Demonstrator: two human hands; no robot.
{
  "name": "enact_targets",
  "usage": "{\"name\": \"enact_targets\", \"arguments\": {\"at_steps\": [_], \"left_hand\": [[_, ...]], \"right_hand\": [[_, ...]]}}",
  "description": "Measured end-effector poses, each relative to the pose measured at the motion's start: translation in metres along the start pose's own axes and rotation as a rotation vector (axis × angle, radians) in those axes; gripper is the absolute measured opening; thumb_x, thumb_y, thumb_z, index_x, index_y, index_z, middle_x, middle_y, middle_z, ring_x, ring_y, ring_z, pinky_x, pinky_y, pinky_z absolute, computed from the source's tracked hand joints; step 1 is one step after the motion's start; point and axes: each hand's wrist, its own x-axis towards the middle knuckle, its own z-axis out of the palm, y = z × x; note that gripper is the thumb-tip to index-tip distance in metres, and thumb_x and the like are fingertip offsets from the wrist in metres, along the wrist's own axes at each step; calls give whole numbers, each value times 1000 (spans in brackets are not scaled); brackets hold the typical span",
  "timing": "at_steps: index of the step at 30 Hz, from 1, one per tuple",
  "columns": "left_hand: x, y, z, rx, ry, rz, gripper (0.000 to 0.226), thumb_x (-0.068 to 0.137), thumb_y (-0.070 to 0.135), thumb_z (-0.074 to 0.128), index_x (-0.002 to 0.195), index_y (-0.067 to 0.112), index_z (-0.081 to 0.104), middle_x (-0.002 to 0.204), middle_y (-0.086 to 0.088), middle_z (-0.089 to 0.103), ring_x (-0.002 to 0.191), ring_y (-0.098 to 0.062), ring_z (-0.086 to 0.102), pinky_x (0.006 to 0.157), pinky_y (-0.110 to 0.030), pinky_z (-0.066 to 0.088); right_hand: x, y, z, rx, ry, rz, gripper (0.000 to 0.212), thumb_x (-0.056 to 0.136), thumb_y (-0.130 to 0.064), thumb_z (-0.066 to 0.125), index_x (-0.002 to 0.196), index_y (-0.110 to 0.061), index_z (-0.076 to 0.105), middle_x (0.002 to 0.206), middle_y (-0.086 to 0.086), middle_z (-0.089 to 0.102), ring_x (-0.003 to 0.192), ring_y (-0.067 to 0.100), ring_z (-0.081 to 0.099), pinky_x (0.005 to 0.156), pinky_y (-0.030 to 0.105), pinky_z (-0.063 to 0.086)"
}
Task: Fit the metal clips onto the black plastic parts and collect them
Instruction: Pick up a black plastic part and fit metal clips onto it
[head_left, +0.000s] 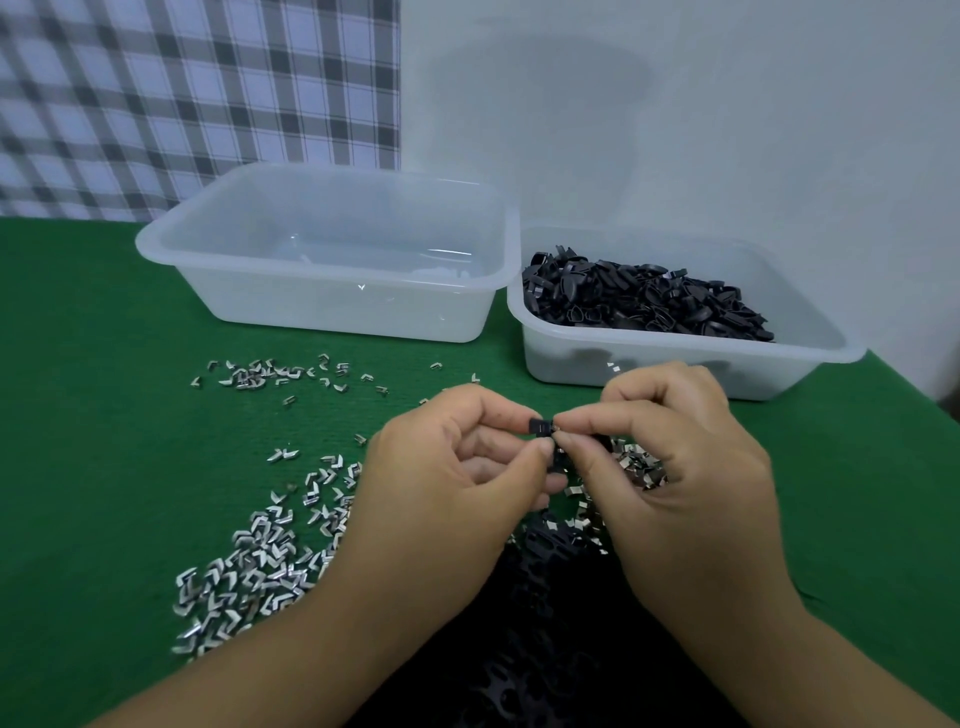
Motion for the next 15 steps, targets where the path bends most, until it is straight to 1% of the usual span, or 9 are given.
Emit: {"name": "enact_targets", "arguments": {"at_steps": [3, 6, 8, 10, 12, 15], "left_hand": [[0, 0, 0, -9, -2, -3, 14, 79, -6, 67, 79, 8, 66, 65, -9, 73, 62, -18, 73, 56, -25, 58], [0, 0, 0, 47, 5, 27, 19, 79, -5, 67, 76, 13, 67, 65, -7, 73, 62, -17, 73, 60, -29, 60], [0, -2, -1, 88, 3, 52, 21, 79, -5, 68, 74, 16, 68, 65, -4, 73, 62, -15, 73, 61, -29, 60], [0, -3, -2, 122, -9, 70, 21, 79, -3, 69, 77, 18, 68, 66, -1, 73, 62, -12, 73, 61, -27, 60], [0, -4, -2, 159, -21, 90, 19, 78, 3, 70, 81, 22, 68, 67, 2, 73, 63, -10, 72, 61, -26, 59], [0, -5, -3, 221, -11, 116, 14, 74, 14, 65, 83, 24, 67, 70, 5, 73, 65, -9, 72, 62, -26, 59]], "right_hand": [[1, 1, 0, 25, -38, 15, 6, 73, -10, 70, 76, -14, 72, 76, -3, 54, 79, 17, 53, 71, 12, 38], [1, 2, -1, 59, -70, 32, 6, 74, -10, 69, 77, -14, 72, 77, -3, 54, 80, 18, 54, 71, 11, 38], [1, 1, -1, 44, -60, 26, 6, 74, -10, 69, 77, -14, 72, 76, -3, 54, 79, 18, 53, 70, 12, 38], [1, 0, -1, 26, -58, 27, 6, 73, -10, 69, 76, -14, 72, 75, -3, 54, 78, 17, 53, 69, 13, 38], [1, 0, -1, 37, -85, 53, 6, 73, -12, 69, 76, -16, 72, 76, -5, 54, 78, 17, 54, 69, 12, 37], [2, 1, -4, 94, -150, 119, 8, 73, -18, 69, 79, -21, 72, 80, -11, 55, 83, 14, 55, 72, 10, 37]]}}
